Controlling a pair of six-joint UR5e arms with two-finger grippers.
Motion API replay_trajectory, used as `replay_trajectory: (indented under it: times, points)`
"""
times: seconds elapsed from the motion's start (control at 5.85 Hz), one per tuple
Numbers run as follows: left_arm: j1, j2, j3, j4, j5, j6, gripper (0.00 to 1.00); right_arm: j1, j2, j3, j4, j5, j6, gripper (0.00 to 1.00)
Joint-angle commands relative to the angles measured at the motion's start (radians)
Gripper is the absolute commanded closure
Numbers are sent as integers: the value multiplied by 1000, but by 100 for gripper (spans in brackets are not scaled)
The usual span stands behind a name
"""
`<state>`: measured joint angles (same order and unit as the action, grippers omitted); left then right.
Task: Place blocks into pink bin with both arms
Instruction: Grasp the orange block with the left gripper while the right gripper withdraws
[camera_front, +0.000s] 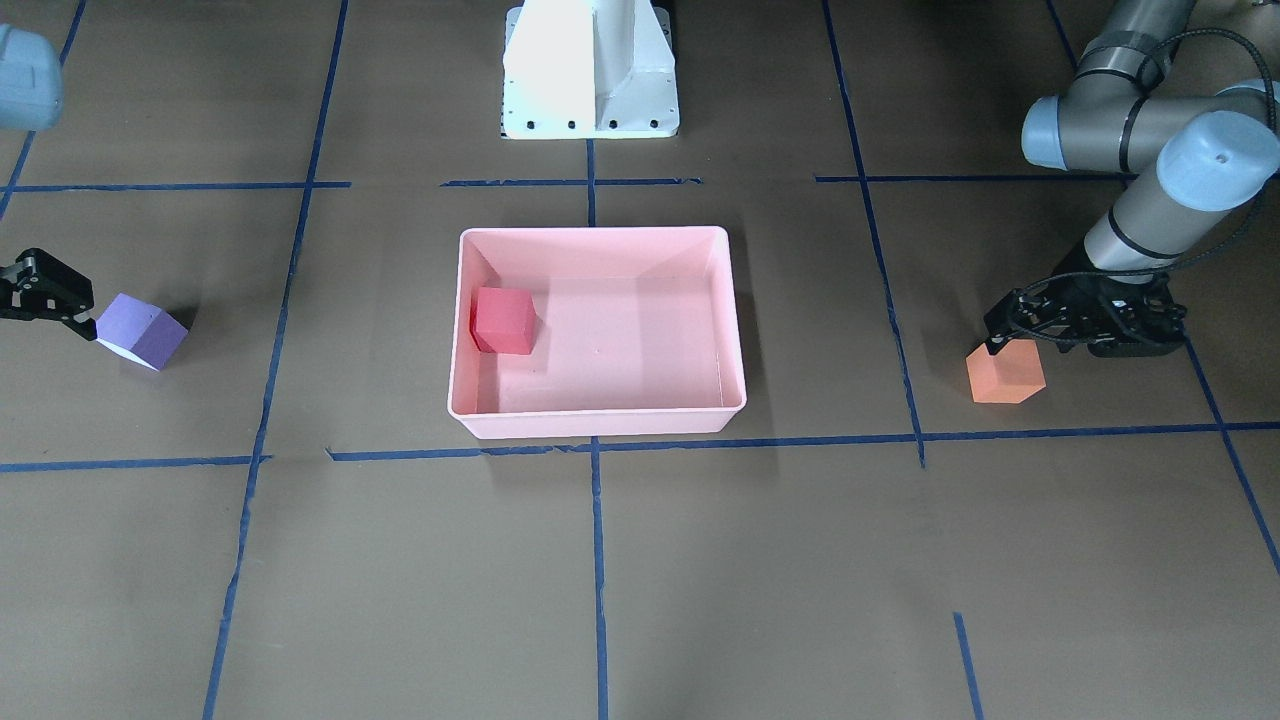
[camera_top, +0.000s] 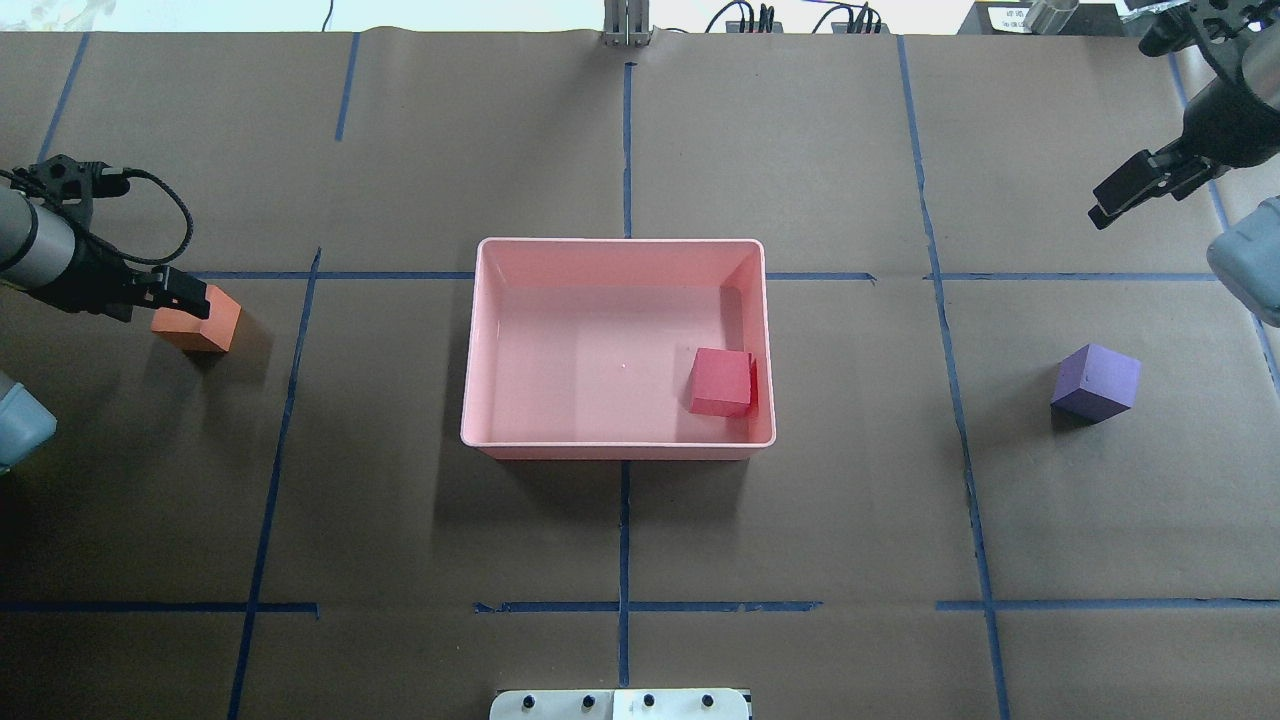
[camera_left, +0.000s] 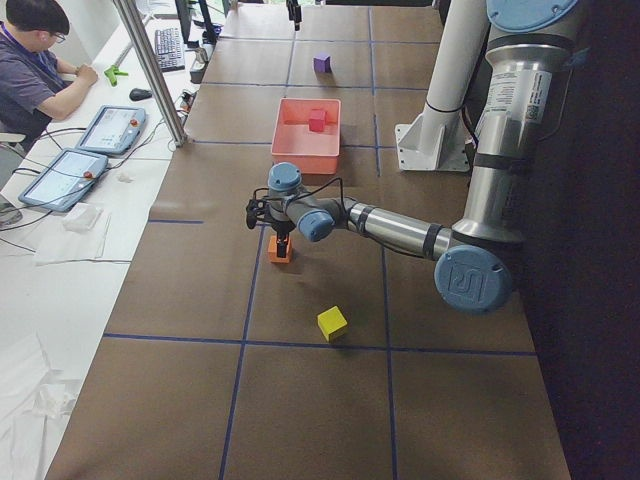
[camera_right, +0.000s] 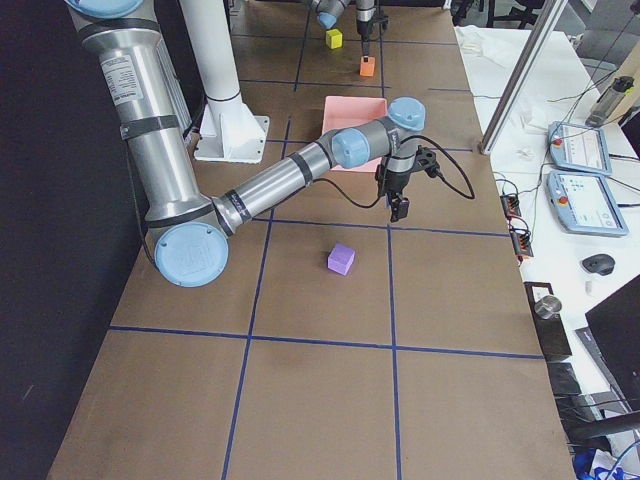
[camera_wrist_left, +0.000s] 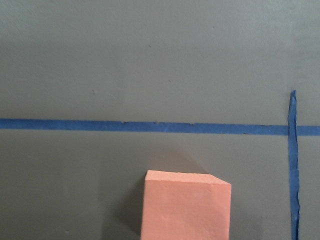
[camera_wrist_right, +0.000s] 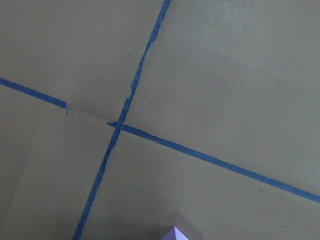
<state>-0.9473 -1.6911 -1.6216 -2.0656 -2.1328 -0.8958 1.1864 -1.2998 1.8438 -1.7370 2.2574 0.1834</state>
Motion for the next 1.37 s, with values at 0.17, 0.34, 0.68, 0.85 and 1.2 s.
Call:
replay_trajectory:
  times: [0.17, 0.34, 0.68, 0.85, 1.2]
  points:
    - [51, -39, 90, -17, 2, 3, 0, -1, -3, 3, -1, 2, 2, 0]
    - [64, -57, 133, -65, 4, 5, 17, -1, -3, 3, -1, 2, 2, 0]
    - [61, -74, 117, -70, 4, 2, 55, -1, -4, 8, -1, 2, 4, 0]
    - [30, -120, 94, -67, 5, -5, 56, -1, -9, 6, -1, 1, 4, 0]
    - [8, -157, -39, -50, 2, -84, 55, -1, -28, 11, 0, -2, 1, 0]
